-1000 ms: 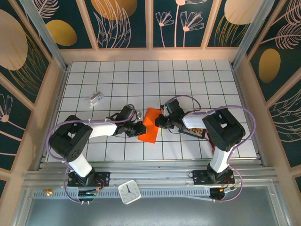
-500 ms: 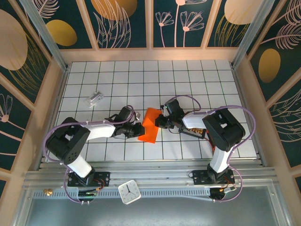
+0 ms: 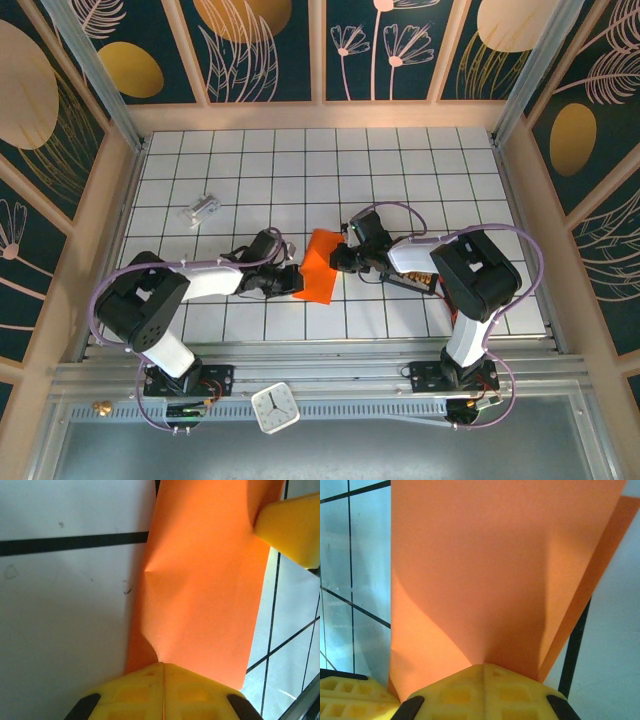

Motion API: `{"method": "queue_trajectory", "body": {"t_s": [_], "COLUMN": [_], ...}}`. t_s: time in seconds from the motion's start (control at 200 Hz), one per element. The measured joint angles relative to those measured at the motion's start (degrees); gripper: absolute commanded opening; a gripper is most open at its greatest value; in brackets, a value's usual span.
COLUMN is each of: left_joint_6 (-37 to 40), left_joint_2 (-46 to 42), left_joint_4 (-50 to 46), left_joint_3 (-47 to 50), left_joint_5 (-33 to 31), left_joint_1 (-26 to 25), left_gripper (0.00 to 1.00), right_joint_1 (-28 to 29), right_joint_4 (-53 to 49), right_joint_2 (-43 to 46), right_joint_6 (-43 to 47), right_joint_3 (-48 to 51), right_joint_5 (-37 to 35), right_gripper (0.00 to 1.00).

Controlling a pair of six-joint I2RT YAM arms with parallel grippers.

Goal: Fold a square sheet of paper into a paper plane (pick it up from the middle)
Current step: First fold the square sheet of paper in half at the center of the table.

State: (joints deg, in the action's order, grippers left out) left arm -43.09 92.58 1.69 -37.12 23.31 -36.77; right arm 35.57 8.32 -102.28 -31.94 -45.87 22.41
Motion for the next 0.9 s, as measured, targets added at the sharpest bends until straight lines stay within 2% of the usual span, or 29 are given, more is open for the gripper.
{"method": "queue_trajectory", "body": {"t_s": [0.155,0.345,0.525,0.721,0.901], "left_joint_6": [1.57,3.93,4.22,4.09,5.25], "left_joint_2": [-1.49,-4.87,-6.29,4.0,14.86], "left_joint_4": [-0.52,-7.32,-9.4,-5.9,-5.35], "left_joint_3": [1.07,1.05,-4.31,-17.59,-23.39], "left_joint_5": [-1.05,-2.82,-2.78,-2.78,-2.95], "left_joint_1": [0.0,0.0,0.0,0.31,1.79], "left_gripper": [0.08,0.09,0.08,0.06,0.05], "right_joint_1": [-0.02,-0.09,-0.11,-0.11,-0.11], "right_joint_4": [0.0,-0.09,-0.11,-0.26,-0.39], "right_joint_2": [0.0,0.0,0.0,0.0,0.0], "right_joint_6": [0.09,0.09,0.11,0.11,0.44], "right_joint_3": [0.02,0.0,0.0,-0.11,-0.17], "right_joint_5": [0.0,0.07,0.11,0.11,0.11], "right_gripper": [0.0,0.0,0.0,0.0,0.0]}}
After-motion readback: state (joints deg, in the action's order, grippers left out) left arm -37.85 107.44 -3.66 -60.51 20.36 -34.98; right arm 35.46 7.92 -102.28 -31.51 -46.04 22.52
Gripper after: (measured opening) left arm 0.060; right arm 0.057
